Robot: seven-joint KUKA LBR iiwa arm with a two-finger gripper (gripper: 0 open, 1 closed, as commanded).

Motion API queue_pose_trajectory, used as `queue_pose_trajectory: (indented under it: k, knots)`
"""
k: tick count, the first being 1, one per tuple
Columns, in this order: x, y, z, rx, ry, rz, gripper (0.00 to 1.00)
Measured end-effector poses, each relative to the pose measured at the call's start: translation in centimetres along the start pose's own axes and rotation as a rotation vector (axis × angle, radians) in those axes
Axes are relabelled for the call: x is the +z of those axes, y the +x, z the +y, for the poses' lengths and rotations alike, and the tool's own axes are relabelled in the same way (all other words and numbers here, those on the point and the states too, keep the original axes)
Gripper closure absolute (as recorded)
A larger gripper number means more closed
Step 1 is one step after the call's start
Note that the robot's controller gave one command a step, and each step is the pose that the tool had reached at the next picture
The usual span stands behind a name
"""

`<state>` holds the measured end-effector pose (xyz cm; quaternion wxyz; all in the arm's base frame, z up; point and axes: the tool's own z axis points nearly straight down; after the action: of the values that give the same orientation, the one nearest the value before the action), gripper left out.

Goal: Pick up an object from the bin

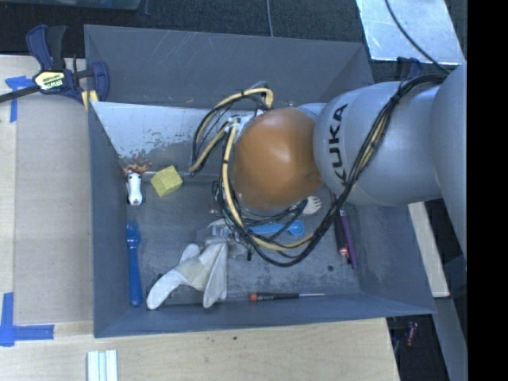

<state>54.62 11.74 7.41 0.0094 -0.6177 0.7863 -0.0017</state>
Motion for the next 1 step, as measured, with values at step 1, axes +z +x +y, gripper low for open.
queue_pose_trajectory:
  k: [1]
  knots:
    - [-0.81, -0.03, -0.02, 0.003, 0.002, -0.003, 1.0]
